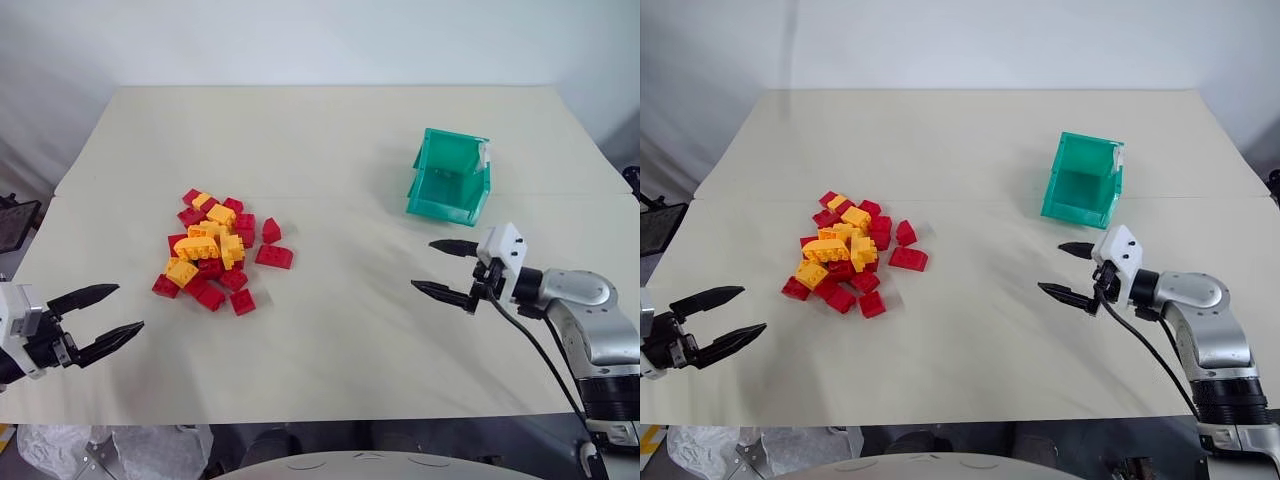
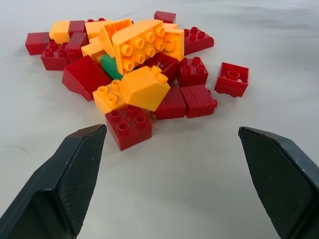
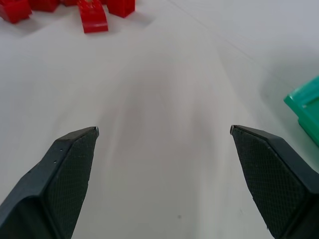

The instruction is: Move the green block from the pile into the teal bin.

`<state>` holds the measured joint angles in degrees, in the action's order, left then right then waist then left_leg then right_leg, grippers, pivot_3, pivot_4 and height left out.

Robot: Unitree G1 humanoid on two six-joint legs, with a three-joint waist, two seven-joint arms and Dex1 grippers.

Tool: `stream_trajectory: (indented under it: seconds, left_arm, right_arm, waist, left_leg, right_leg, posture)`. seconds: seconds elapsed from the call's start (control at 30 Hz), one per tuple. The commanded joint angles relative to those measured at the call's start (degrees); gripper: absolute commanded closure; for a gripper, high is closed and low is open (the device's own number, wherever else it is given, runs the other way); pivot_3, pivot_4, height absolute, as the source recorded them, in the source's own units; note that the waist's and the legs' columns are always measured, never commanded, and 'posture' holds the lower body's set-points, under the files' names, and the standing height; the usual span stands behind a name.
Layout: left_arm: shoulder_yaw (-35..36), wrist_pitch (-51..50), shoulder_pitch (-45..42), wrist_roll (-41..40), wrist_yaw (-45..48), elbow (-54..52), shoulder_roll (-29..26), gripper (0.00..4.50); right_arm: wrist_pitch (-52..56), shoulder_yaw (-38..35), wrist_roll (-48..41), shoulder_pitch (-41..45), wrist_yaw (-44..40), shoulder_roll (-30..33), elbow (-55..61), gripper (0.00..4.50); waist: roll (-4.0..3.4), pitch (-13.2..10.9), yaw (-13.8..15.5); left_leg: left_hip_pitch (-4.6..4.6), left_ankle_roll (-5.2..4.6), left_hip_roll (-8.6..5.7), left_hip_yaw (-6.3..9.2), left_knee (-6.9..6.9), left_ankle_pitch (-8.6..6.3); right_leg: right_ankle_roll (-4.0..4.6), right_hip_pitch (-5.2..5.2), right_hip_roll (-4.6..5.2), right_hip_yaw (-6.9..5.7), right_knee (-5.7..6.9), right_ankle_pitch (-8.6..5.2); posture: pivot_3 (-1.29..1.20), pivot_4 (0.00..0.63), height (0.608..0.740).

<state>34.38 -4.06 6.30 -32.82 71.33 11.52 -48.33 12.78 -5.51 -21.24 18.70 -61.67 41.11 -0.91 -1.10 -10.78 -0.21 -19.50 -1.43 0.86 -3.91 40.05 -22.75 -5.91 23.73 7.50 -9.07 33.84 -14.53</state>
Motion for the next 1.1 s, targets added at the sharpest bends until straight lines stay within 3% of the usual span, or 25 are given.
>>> stream_trajectory:
  seconds: [0.03, 0.27, 0.43, 0.53, 0.7, 0.93, 1.1]
  left_arm:
    - [0.2, 1.4, 0.3, 0.4, 0.5, -1.0, -0.3, 0.00]
    - [-0.5, -6.8, 0.7, 0.9, -5.6, -1.7, -1.5, 0.00]
    - [1.0, -6.3, -1.2, 1.1, -8.8, -1.5, -0.8, 0.00]
    - [2.0, -5.1, -0.8, 0.0, -8.1, -2.9, -0.1, 0.61]
    - [3.1, -6.3, 1.9, -3.1, -4.8, -6.5, 0.7, 2.16]
    - [-3.4, -8.6, 1.0, -3.9, -0.6, -14.0, 0.0, 4.43]
    - [-12.9, -9.9, -7.9, -0.9, -1.7, -13.7, 0.7, 4.47]
  right_arm:
    - [0.6, -0.6, -1.6, 0.7, 0.1, -0.2, 2.5, 0.06]
    - [1.8, -0.1, -2.4, 2.1, 0.0, -0.5, 2.8, 0.06]
    - [2.3, 0.5, -2.7, 3.1, -0.1, -1.7, 3.2, 0.06]
    - [2.9, 1.1, -3.2, 3.9, -0.4, -2.3, 4.0, 0.00]
    - [4.1, 1.7, -4.4, 4.7, -0.6, -3.3, 6.0, 0.00]
    - [4.6, 3.6, -5.3, 6.5, -0.9, -5.1, 8.4, 0.00]
    - [5.7, 3.4, -5.9, 5.5, 1.3, -6.5, 11.2, 0.00]
  waist:
    - [0.00, 0.0, 0.0]
    - [0.00, 0.0, 0.0]
    - [0.01, 0.0, 0.1]
    - [0.01, 0.0, 0.0]
    - [0.01, 0.0, 0.0]
    - [0.02, 0.0, 0.2]
    - [0.02, 0.0, 0.3]
  left_leg:
    - [0.00, 0.00, 0.00, -0.01, 0.00, 0.00]
    - [0.01, 0.00, -0.01, -0.02, 0.01, 0.00]
    - [0.02, 0.00, 0.00, -0.01, 0.01, 0.00]
    - [0.01, 0.00, -0.02, -0.01, 0.03, 0.00]
    - [0.01, 0.00, -0.01, -0.01, 0.02, 0.00]
    - [0.03, 0.01, -0.01, -0.02, 0.09, 0.01]
    - [0.03, -0.02, -0.08, 0.00, 0.11, 0.02]
  right_leg:
    - [0.00, 0.00, 0.00, 0.00, 0.00, 0.00]
    - [0.00, 0.00, -0.01, 0.01, 0.02, 0.00]
    - [0.00, 0.00, -0.01, 0.01, 0.03, 0.00]
    - [-0.01, 0.00, 0.00, 0.02, 0.04, 0.00]
    - [-0.01, 0.00, -0.01, 0.02, 0.03, 0.00]
    - [-0.01, -0.01, -0.02, 0.03, 0.07, 0.00]
    - [-0.03, -0.04, 0.01, 0.05, 0.09, 0.02]
  posture:
    - [0.00, 0.150, 0.740]
    - [0.00, 0.150, 0.740]
    - [0.00, 0.150, 0.740]
    - [0.00, 0.150, 0.740]
    - [0.00, 0.150, 0.740]
    - [0.00, 0.150, 0.740]
    - [0.00, 0.150, 0.740]
